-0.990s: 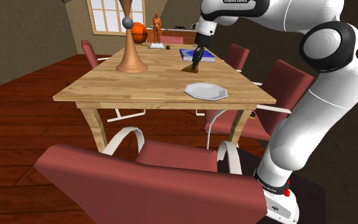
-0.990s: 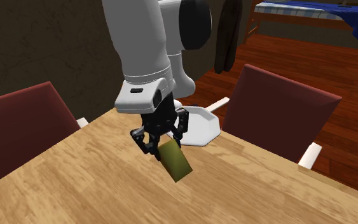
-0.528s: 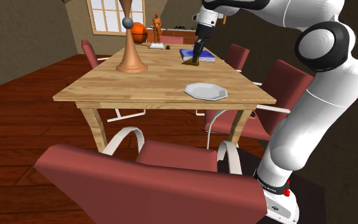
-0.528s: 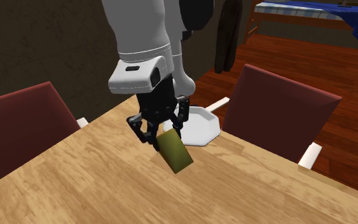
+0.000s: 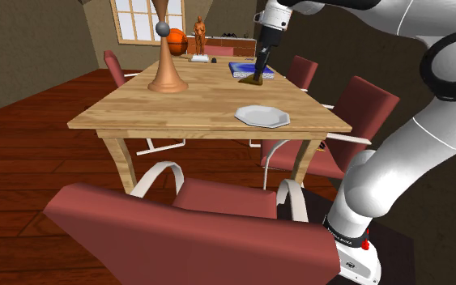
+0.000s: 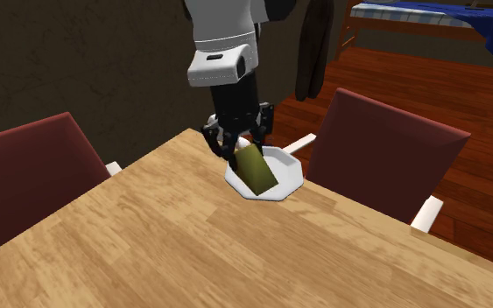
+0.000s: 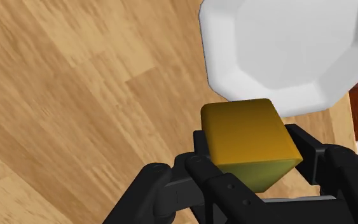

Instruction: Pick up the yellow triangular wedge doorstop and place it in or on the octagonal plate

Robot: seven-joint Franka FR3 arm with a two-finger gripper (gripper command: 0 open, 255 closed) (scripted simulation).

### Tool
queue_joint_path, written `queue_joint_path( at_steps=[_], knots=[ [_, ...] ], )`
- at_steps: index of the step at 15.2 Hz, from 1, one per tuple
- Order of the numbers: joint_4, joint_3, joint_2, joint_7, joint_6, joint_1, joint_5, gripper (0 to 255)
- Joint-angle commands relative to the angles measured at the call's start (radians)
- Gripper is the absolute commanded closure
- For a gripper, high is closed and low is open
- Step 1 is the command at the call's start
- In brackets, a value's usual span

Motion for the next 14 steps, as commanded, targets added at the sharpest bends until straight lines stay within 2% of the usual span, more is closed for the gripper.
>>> queue_joint_path(
  at_steps=[1, 7, 14],
  knots=[
    [-0.061, 0.026, -0.073, 0.03, -0.009, 0.0, -0.01, 255],
    [-0.195, 0.109, -0.272, 0.121, -0.068, -0.001, -0.009, 255],
    [-0.323, 0.109, -0.314, 0.115, 0.017, -0.007, -0.014, 255]
  ],
)
